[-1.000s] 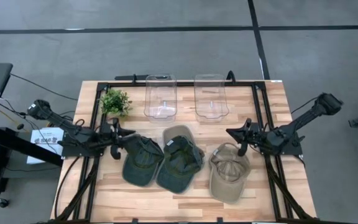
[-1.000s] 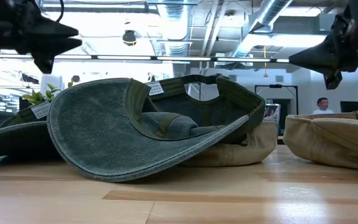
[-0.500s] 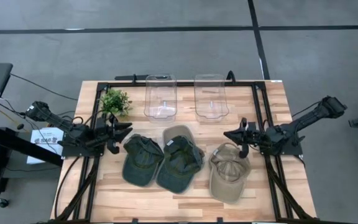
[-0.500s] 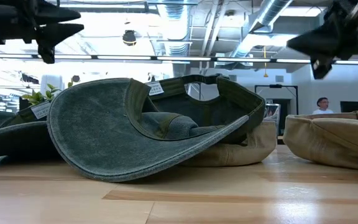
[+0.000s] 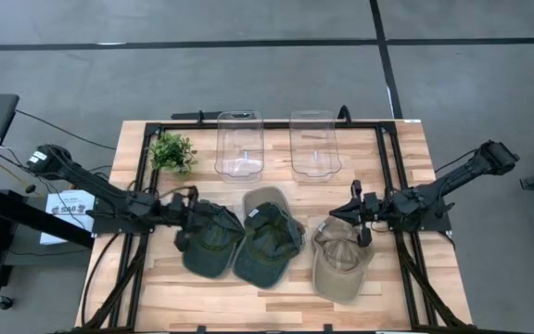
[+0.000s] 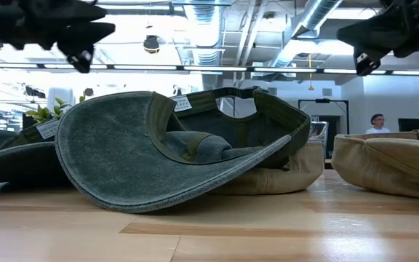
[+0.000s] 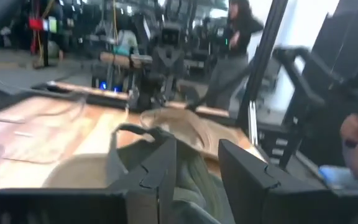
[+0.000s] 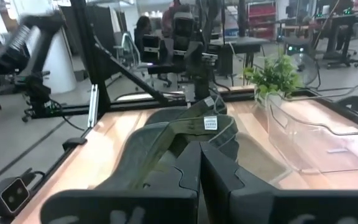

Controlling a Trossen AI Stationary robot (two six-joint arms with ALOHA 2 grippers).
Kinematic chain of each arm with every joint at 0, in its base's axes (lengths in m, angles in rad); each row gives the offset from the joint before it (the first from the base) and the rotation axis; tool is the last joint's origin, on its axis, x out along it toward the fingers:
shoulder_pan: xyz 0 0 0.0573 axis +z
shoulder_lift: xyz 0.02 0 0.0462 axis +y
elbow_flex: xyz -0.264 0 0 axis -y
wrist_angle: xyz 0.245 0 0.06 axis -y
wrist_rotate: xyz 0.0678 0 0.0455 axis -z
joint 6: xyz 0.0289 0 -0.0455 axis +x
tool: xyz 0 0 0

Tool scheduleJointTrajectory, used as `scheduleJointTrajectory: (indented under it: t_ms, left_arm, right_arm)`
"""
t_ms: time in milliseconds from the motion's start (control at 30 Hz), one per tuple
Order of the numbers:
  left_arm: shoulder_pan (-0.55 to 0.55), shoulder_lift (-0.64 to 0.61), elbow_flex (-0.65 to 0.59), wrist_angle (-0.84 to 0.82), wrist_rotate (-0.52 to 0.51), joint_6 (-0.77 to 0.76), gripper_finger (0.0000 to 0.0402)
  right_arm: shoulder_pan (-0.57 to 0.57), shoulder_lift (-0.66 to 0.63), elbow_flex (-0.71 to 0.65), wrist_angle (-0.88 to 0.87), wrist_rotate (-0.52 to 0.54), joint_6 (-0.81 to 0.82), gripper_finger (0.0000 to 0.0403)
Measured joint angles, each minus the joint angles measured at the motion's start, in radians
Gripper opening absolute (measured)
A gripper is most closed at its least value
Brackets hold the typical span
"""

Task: Pick & Place hat
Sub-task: Put the right black cap into the right transparent bin

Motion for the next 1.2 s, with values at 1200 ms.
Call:
scheduleJointTrajectory:
  t_ms: [1200]
  left_arm:
    - [0.089,0.378,0.356,-0.297,0.472,-0.489,0.0129]
  right_arm:
    - [0.005,0.107,0.093,0.039,0.003,0.005,0.0]
